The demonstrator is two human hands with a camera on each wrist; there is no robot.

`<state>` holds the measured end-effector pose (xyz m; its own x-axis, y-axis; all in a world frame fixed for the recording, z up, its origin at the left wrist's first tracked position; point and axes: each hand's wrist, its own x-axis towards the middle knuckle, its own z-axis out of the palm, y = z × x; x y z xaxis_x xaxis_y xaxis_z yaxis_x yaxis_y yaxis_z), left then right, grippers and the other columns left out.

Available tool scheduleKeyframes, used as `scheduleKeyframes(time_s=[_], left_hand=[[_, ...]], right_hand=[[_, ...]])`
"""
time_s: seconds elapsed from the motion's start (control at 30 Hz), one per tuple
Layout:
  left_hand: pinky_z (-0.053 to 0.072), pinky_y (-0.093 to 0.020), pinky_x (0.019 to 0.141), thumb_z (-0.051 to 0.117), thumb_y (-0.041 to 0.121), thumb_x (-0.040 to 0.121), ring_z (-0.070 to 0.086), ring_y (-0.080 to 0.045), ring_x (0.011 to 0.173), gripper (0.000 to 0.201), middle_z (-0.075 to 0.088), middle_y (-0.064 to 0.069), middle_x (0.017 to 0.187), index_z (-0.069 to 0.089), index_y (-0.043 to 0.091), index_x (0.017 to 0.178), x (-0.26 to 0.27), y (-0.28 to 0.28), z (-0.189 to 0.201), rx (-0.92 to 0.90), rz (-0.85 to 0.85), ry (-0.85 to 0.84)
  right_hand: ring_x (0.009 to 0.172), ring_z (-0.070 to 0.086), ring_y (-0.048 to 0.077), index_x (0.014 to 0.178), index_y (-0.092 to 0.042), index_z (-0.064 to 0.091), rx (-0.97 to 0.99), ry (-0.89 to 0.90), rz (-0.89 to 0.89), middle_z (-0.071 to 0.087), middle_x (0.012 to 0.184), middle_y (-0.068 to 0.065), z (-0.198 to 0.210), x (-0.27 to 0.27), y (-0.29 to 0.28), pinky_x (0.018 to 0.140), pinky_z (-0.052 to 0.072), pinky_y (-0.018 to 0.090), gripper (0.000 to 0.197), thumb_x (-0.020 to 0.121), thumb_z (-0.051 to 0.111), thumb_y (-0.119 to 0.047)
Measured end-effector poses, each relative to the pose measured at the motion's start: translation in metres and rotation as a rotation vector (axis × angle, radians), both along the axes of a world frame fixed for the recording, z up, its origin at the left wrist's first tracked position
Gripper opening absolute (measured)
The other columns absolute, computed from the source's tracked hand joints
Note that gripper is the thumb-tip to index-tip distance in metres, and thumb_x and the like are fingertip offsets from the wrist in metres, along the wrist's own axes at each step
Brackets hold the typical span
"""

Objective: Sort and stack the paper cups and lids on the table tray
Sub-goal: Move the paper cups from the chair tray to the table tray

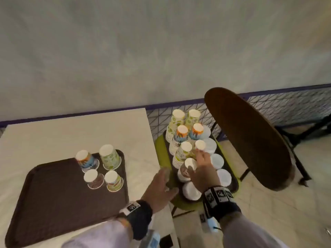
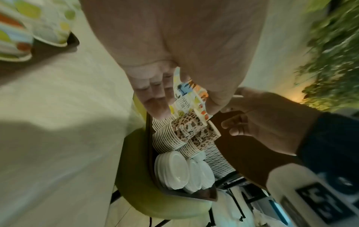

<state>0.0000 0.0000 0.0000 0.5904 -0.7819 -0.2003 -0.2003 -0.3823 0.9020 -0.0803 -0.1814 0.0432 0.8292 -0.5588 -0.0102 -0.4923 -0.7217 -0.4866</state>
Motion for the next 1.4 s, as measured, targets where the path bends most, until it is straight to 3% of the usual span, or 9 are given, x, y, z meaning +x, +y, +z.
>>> scheduleKeyframes(time_s=[0.07, 0.27, 0.43, 0.6, 0.73, 0.87, 1.0, 1.27, 1.4], left_hand=[[0.047, -0.005, 0.080, 0.075, 0.019, 0.093, 0.054, 0.012, 0.111, 0.054, 0.054, 0.023, 0.124, 0.038, 0.032, 0.130, 0.003, -0.028, -0.006, 0.030, 0.037, 0.113], [0.044, -0.001, 0.073, 0.081, 0.027, 0.089, 0.056, -0.002, 0.101, 0.042, 0.049, 0.033, 0.103, 0.050, 0.035, 0.116, 0.015, -0.075, -0.045, 0.138, 0.062, 0.131], [0.059, -0.039, 0.096, 0.085, 0.062, 0.066, 0.068, -0.006, 0.109, 0.059, 0.073, 0.020, 0.114, 0.063, 0.043, 0.118, 0.023, -0.090, -0.087, 0.264, 0.110, 0.143], [0.056, -0.031, 0.098, 0.088, 0.056, 0.064, 0.066, -0.003, 0.106, 0.055, 0.067, 0.019, 0.112, 0.063, 0.043, 0.112, 0.024, -0.100, -0.082, 0.274, 0.102, 0.050], [0.056, -0.031, 0.100, 0.084, 0.067, 0.062, 0.064, -0.005, 0.112, 0.074, 0.066, 0.014, 0.121, 0.059, 0.044, 0.129, 0.021, -0.104, -0.096, 0.286, 0.053, -0.052], [0.052, -0.035, 0.098, 0.076, 0.055, 0.070, 0.061, -0.026, 0.113, 0.077, 0.065, -0.007, 0.120, 0.058, 0.020, 0.136, 0.013, -0.108, -0.094, 0.271, 0.067, -0.160], [0.055, -0.046, 0.088, 0.060, 0.056, 0.075, 0.062, -0.037, 0.103, 0.073, 0.067, -0.011, 0.115, 0.062, 0.009, 0.131, 0.008, -0.114, -0.101, 0.302, 0.079, -0.259], [0.054, -0.039, 0.101, 0.070, 0.057, 0.068, 0.058, -0.023, 0.114, 0.078, 0.056, 0.000, 0.128, 0.038, 0.061, 0.139, 0.011, -0.098, -0.086, 0.236, 0.095, -0.005], [0.052, -0.043, 0.105, 0.077, 0.019, 0.081, 0.061, -0.022, 0.125, 0.068, 0.061, 0.002, 0.136, 0.052, 0.056, 0.133, 0.009, -0.082, -0.078, 0.099, 0.188, 0.122]], right_hand=[[0.138, 0.044, 0.035, 0.152, -0.031, 0.028, -0.033, 0.120, 0.037, 0.028, 0.159, 0.011, -0.012, 0.008, -0.011, 0.104, 0.050, 0.049, 0.064, 0.096, 0.058, -0.035], [0.114, 0.058, 0.033, 0.136, -0.038, 0.042, -0.086, 0.241, 0.194, 0.042, 0.139, 0.005, -0.047, 0.013, -0.029, 0.084, 0.056, 0.047, 0.041, 0.097, 0.054, -0.034], [0.107, 0.057, 0.031, 0.126, -0.029, 0.046, -0.098, 0.305, 0.267, 0.046, 0.126, 0.006, -0.056, 0.011, -0.033, 0.082, 0.051, 0.037, 0.044, 0.088, 0.061, -0.014], [0.116, 0.049, 0.035, 0.131, -0.026, 0.046, -0.032, 0.308, 0.265, 0.039, 0.136, 0.009, -0.052, 0.001, -0.028, 0.088, 0.054, 0.041, 0.053, 0.084, 0.060, -0.007], [0.117, 0.051, 0.041, 0.126, -0.023, 0.049, -0.010, 0.261, 0.218, 0.041, 0.137, 0.012, -0.055, -0.009, -0.025, 0.086, 0.057, 0.044, 0.056, 0.077, 0.067, -0.004], [0.128, 0.041, 0.037, 0.129, -0.026, 0.042, 0.006, 0.214, 0.245, 0.034, 0.143, 0.009, -0.057, -0.017, -0.024, 0.097, 0.053, 0.044, 0.060, 0.079, 0.066, -0.002], [0.131, 0.038, 0.035, 0.127, -0.026, 0.044, 0.021, 0.119, 0.249, 0.034, 0.143, 0.007, -0.060, -0.024, -0.021, 0.100, 0.052, 0.045, 0.064, 0.075, 0.070, 0.000], [0.129, 0.041, 0.034, 0.130, -0.030, 0.051, 0.002, 0.013, 0.393, 0.029, 0.157, 0.009, -0.048, -0.030, -0.012, 0.094, 0.054, 0.044, 0.059, 0.079, 0.073, -0.010], [0.140, 0.039, 0.033, 0.141, -0.031, 0.043, 0.047, -0.059, 0.474, 0.021, 0.165, 0.009, -0.031, -0.034, -0.005, 0.101, 0.051, 0.043, 0.065, 0.084, 0.065, -0.008]])
